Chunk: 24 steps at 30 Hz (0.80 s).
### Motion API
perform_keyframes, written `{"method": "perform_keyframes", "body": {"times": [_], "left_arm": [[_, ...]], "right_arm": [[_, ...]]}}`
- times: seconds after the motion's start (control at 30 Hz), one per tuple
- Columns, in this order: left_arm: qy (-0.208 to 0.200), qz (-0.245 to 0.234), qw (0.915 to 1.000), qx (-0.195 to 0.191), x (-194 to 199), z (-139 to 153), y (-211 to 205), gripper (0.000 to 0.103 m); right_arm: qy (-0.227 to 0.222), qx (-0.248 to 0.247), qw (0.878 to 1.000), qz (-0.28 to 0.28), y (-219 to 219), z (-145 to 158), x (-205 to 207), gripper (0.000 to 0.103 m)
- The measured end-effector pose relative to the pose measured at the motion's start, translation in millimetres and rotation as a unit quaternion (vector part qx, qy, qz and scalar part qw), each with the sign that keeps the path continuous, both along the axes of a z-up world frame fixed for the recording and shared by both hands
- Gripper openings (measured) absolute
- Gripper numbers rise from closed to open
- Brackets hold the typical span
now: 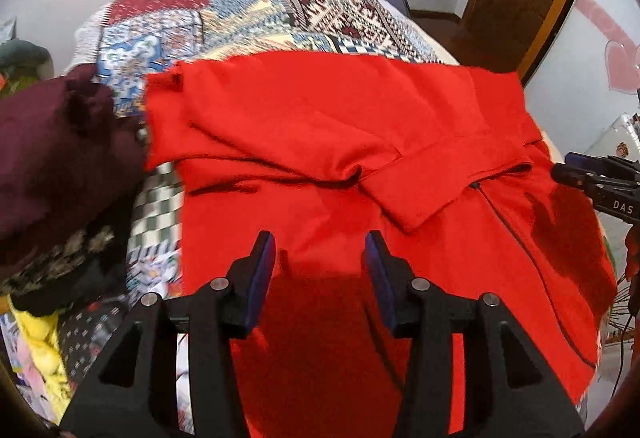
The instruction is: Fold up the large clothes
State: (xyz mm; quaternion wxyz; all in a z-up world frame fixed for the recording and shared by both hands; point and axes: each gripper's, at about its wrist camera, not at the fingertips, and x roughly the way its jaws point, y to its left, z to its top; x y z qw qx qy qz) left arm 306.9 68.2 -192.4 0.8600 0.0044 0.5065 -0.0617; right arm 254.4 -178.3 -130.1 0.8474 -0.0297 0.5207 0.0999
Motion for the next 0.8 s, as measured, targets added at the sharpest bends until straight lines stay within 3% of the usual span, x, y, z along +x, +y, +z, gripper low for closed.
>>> {"method": "perform_keyframes", "body": {"times": [0.17,0.37,0.5,0.63,0.8], "left_arm": [[-0.023,0.012,0.9997,-0.005,-38.2,26.2,18.5,0.051],[-0.02,0.03,0.9993,-0.003,-80.2,31.5,40.1,0.052],[0.004,0.047,0.9987,-0.022,-106.2,20.2,57.0,0.056],[0.044,0.066,0.9948,-0.065,-131.3,-3.1,73.1,0.057],[0.095,0.082,0.9849,-0.12,-153.6,-36.2,81.6,0.057]], "right_arm": [[-0.027,-0.005,1.0,-0.013,-14.0,22.4,-25.4,0.051],[-0.054,-0.006,0.998,-0.033,-35.6,38.1,-57.3,0.054],[-0.049,-0.003,0.997,-0.052,-54.5,35.5,-78.3,0.054],[-0.035,0.0,0.996,-0.08,-72.9,24.6,-95.8,0.055],[-0.009,0.009,0.994,-0.112,-94.5,5.2,-113.2,0.055]]}}
